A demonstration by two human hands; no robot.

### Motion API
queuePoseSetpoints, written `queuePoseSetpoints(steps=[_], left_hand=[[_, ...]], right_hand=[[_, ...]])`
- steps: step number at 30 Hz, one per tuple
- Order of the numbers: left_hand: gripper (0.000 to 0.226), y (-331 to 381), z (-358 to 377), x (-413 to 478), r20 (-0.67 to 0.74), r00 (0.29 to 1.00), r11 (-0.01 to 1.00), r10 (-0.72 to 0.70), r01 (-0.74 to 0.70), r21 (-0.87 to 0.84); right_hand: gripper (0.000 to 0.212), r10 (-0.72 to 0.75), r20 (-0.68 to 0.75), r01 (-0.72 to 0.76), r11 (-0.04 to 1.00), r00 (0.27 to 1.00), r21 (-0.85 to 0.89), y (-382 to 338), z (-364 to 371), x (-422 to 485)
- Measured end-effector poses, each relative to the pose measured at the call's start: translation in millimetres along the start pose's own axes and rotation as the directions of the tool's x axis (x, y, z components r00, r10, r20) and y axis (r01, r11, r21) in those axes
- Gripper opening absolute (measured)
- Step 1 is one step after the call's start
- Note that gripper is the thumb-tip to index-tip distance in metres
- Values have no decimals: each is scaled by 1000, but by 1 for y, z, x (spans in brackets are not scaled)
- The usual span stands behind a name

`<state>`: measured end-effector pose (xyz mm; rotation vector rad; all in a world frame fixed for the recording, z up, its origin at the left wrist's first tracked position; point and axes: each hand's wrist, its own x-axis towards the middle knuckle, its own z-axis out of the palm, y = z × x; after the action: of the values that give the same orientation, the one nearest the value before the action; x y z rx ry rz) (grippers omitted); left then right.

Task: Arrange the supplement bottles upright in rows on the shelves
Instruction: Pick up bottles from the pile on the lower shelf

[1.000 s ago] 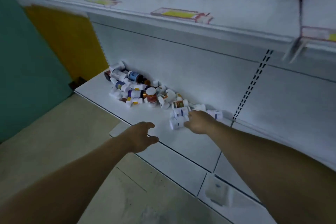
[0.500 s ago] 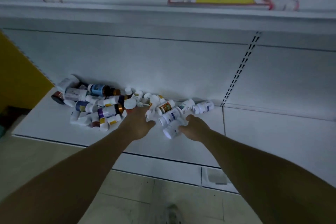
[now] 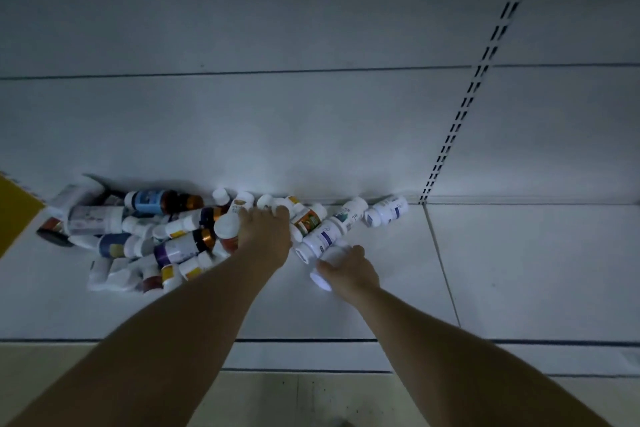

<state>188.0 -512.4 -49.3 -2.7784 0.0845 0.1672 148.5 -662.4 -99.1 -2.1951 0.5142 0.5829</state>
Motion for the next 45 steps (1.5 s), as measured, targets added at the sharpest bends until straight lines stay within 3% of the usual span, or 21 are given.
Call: queuePoseSetpoints(steps=[4, 7, 8, 10, 11, 13, 15, 18, 21, 25, 29, 32, 38, 45], left_hand=[[63, -1, 4, 4, -84, 996, 996, -8, 1, -87], [64, -1, -4, -5, -140, 990, 960, -20, -20, -279], [59, 1, -11, -12, -157, 985, 868, -77, -11, -496], [48, 4, -31, -31, -42, 976, 406, -213, 50, -912], [43, 4, -43, -44, 13, 974, 161, -228, 51, -986], [35, 1, -63, -74, 54, 981, -151, -187, 25, -988], [36, -7, -80, -104, 61, 995, -374, -77, 28, -927], [38, -31, -104, -148, 12, 1000, -511, -19, 0, -860], [50, -55, -128, -187, -56, 998, -548, -35, -66, -834], [66, -87, -159, -233, -153, 987, -437, -44, -157, -886], [68, -116, -188, -266, -251, 967, -369, 52, -215, -904], [62, -132, -210, -281, -277, 951, -518, 137, -170, -838], [64, -148, -254, -309, -418, 905, -566, 74, -307, -765], [67, -135, -300, -325, -489, 872, -669, 34, -344, -659]], right_hand=[[55, 133, 13, -132, 956, 991, 264, 4, -5, -3], [21, 63, 109, -111, 841, 992, 529, 13, -26, -26], [11, 17, 137, -100, 772, 990, 628, 12, -34, -37], [4, -52, 152, -88, 613, 987, 785, 8, -47, -59], [9, -78, 152, -87, 537, 985, 839, 3, -53, -71], [22, -155, 156, -83, 398, 975, 914, -7, -62, -100], [32, -228, 121, -46, 307, 966, 951, -17, -69, -132], [28, -302, 43, 5, 159, 952, 987, -29, -74, -185], [33, -368, -58, 112, 127, 928, 986, -43, -75, -234], [28, -403, -191, 262, 128, 895, 957, -54, -80, -284], [33, -457, -212, 268, 60, 864, 961, -68, -93, -329], [45, -510, -233, 285, 24, 828, 958, -83, -105, -360], [45, -623, -314, 411, 14, 717, 912, -114, -135, -397], [52, -701, -272, 390, 9, 659, 921, -132, -186, -422]])
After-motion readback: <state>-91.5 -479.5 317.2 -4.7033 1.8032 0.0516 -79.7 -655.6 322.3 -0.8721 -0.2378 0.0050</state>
